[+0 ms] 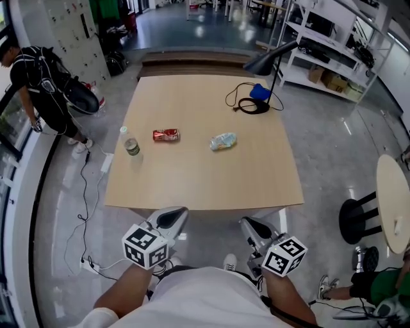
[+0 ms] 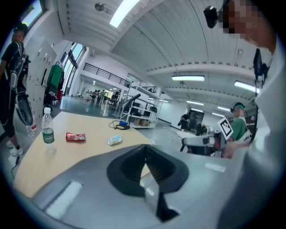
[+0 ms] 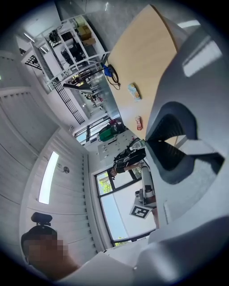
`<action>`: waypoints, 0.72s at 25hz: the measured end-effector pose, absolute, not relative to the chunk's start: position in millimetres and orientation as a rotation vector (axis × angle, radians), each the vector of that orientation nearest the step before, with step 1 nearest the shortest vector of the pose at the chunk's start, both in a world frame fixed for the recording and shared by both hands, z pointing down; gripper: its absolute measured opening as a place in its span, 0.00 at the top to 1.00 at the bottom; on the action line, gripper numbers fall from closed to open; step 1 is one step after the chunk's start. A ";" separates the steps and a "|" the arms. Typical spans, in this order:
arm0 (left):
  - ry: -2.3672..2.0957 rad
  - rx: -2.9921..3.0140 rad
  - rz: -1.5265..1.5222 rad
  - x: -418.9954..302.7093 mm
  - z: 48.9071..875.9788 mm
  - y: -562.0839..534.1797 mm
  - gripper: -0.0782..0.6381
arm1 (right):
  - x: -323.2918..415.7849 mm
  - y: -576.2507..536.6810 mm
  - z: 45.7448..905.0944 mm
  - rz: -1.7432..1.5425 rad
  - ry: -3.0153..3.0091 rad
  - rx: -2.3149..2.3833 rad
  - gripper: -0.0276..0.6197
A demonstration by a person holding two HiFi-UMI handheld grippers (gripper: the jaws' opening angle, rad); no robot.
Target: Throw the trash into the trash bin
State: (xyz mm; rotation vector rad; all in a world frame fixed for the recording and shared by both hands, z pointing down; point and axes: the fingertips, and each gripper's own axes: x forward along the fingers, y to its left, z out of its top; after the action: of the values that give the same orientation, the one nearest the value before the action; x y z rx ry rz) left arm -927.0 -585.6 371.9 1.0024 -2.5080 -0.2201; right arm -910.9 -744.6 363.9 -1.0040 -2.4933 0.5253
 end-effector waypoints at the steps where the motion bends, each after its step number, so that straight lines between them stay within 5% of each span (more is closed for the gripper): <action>1: -2.502 1.002 -0.216 -925.5 373.9 -586.5 0.88 | -910.0 -743.3 365.4 0.531 -2.483 -1.009 0.95; 18: -2.546 0.972 -0.208 -923.1 371.6 -576.1 0.88 | -906.7 -734.3 371.2 0.509 -2.467 -1.015 0.95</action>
State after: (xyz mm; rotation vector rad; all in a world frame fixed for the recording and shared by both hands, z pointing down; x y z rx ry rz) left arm -923.1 -576.1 371.6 0.9719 -2.5464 -0.2084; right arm -906.7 -734.3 371.2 -1.0152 -2.4672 0.5090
